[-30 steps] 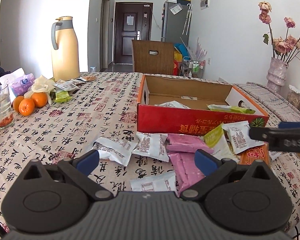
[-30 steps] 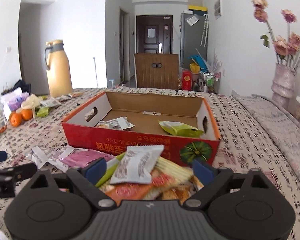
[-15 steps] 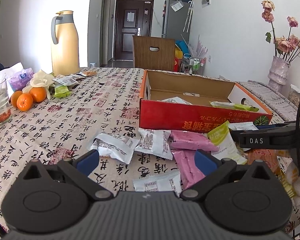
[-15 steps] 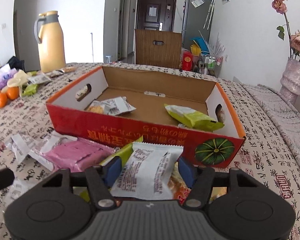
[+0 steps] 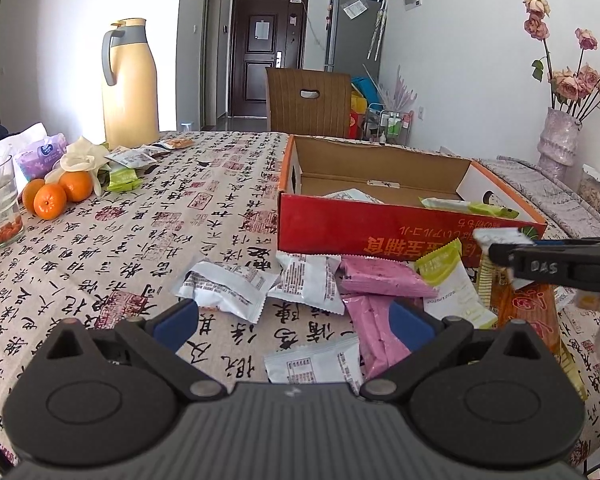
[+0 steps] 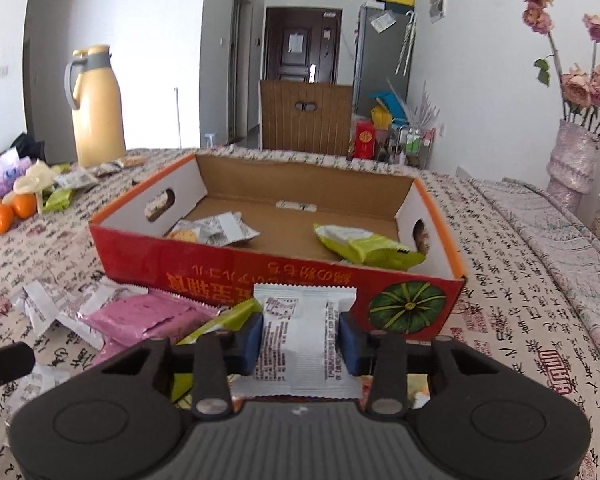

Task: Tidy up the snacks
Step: 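Return to the pile and grasp a white snack packet with the right gripper, then grasp a white snack packet with the left gripper while the right holds its packet, then carry both white packets over the box and open both grippers to drop them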

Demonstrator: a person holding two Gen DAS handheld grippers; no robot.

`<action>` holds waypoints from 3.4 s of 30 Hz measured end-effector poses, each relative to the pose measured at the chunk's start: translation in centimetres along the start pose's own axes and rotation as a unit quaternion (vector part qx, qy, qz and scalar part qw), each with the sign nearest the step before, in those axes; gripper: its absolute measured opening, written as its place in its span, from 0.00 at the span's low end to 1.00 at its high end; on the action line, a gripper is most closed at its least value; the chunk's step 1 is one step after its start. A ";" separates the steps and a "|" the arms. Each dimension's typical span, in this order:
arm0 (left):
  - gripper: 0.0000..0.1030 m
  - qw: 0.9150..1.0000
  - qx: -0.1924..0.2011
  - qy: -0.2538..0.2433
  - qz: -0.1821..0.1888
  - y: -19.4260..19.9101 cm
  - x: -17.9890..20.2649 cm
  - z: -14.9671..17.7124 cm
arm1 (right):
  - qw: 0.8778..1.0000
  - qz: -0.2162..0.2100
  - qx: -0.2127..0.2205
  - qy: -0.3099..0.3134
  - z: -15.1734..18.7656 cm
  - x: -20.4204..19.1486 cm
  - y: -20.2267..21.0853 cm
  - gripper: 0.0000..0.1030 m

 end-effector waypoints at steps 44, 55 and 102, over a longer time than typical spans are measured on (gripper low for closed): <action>0.59 0.997 -0.076 -0.009 -0.030 -1.1 1.2 4.4 | 0.996 0.009 0.033 -0.077 6.8 3.7 7.5 0.38; 0.40 0.998 -0.064 -0.015 -0.012 0.2 1.2 4.2 | 0.996 0.008 0.039 -0.078 6.9 3.6 8.4 0.38; 0.40 0.997 0.053 -0.033 0.046 -3.4 7.5 -8.0 | 0.994 0.003 0.085 -0.067 -2.3 5.1 1.5 0.38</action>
Point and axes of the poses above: each gripper's, at about its wrist camera, not at the fingertips, and y roughly against the way its jaws point, x to its right, z to its underside, the point moved 2 cm from there along -y, roughly the way its jaws point, and after that the axes turned 11 degrees about y, right-handed, at the moved point
